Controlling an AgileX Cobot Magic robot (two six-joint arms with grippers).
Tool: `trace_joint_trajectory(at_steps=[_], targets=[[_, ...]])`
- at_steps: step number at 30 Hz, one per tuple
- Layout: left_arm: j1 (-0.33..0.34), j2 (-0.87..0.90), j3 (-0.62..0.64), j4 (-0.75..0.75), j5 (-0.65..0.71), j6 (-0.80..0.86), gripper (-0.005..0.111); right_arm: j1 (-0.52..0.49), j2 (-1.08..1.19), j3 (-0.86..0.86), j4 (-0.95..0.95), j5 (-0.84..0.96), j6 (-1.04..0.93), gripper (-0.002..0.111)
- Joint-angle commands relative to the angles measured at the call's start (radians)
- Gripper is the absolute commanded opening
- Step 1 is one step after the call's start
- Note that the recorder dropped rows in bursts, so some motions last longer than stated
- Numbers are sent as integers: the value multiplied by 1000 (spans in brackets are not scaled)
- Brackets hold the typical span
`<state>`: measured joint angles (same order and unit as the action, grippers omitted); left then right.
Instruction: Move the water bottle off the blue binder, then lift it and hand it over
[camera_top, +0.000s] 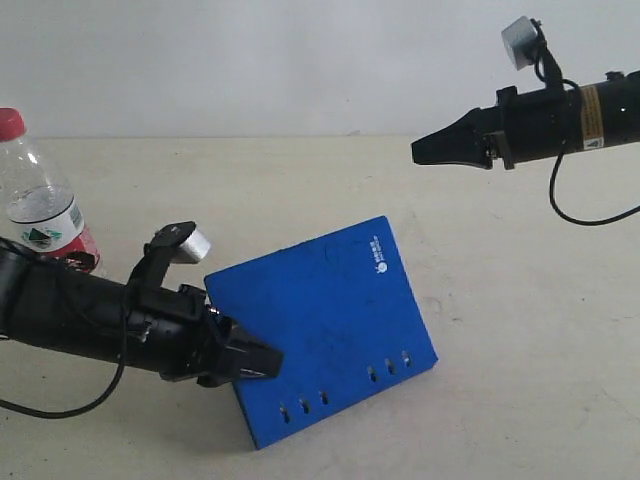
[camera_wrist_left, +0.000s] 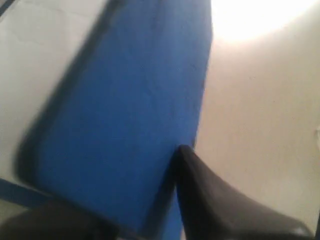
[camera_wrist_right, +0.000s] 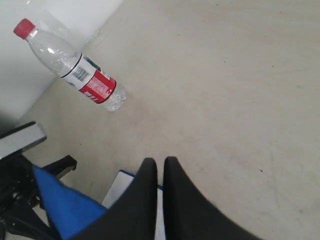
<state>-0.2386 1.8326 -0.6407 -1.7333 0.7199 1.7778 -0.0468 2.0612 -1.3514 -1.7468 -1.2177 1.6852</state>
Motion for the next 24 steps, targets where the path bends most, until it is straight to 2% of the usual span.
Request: trace_joint_trajectory(at_steps=[1,3,5,8,10,11,13,14,16,20,24], targets=[[9,-11,-6,-11,-46,-53,59,37,-15,2,2,-3,-48,0],[9,-11,-6,-11,-81,-89,67,45,-15,2,2,-3,-48,0],[9,-11,-6,-11,-180,-125,65,45,-15,2,2,-3,-50,0],[9,-11,-6,-11,-415,-218,56,45,-15,2,2,-3,-50,2],[9,-22,3,-11,-559,-254,53,45,-15,2,2,-3,-47,12],[9,-33,17,-5,-596,-273,53,45,-15,2,2,-3,-43,21],[9,-57,66,-5,-573,-300,53,45,-15,2,2,-3,-22,36],[9,-76,125,-5,-429,-313,53,45,-15,2,2,-3,44,51],[9,-73,201,-11,-238,-316,53,35,-15,28,2,-3,182,60],[9,-73,229,-11,-173,-316,53,-36,-15,140,2,4,214,59],[9,-73,189,-11,-102,-320,53,-54,-15,320,2,150,168,59]])
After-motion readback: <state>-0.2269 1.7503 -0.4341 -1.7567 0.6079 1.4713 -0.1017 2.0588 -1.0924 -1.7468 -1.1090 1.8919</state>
